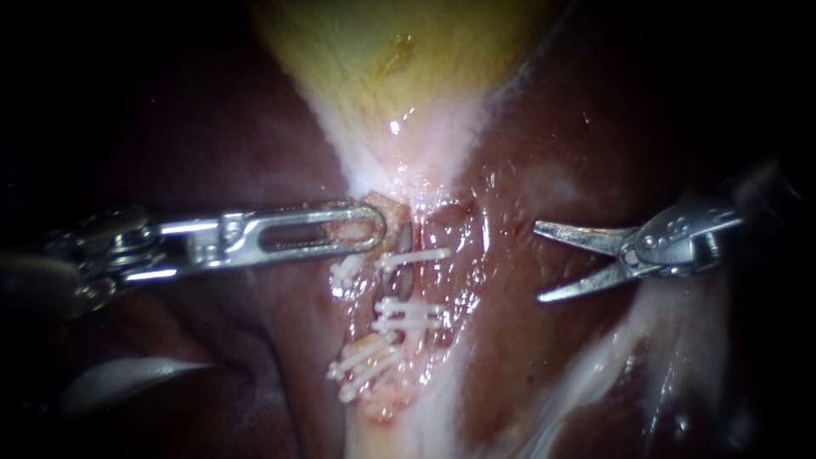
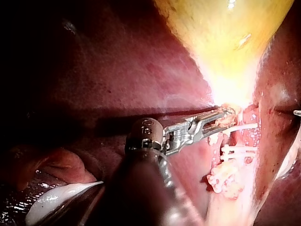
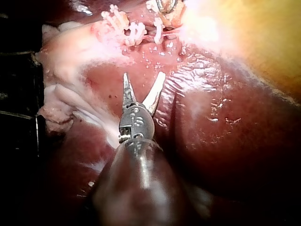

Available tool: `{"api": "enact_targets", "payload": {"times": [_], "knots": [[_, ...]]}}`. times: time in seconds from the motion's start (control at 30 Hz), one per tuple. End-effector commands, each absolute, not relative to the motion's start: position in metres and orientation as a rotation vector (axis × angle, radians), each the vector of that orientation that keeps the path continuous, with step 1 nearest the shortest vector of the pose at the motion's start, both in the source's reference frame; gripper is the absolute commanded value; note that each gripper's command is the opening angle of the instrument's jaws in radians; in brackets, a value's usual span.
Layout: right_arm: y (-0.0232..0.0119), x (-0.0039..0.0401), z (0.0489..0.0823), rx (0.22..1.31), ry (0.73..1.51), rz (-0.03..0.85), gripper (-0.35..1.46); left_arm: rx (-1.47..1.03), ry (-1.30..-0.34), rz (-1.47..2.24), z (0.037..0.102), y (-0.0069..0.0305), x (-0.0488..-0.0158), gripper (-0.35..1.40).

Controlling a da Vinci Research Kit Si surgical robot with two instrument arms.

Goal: Go to the cutting position right tube

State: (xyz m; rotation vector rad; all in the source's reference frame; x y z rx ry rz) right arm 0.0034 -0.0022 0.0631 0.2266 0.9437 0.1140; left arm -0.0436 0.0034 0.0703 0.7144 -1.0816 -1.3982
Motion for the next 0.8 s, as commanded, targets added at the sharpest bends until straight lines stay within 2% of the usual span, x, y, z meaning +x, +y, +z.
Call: {"api": "enact_targets", "payload": {"times": [0.03, 0.37, 0.8], "knots": [[-0.0022, 0.0035, 0.063, 0.227, 0.944, 0.114, 1.43, 0.716, -1.083, -1.397, 0.0703, 0.0034, -0.0437, -0.35], [-0.0021, 0.0035, 0.0628, 0.228, 0.944, 0.115, 1.43, 0.721, -1.084, -1.398, 0.0697, 0.0036, -0.0433, -0.35], [-0.0022, 0.0035, 0.0627, 0.228, 0.944, 0.115, 1.43, 0.715, -1.181, -1.413, 0.0633, 0.0065, -0.0394, -0.35]]}}
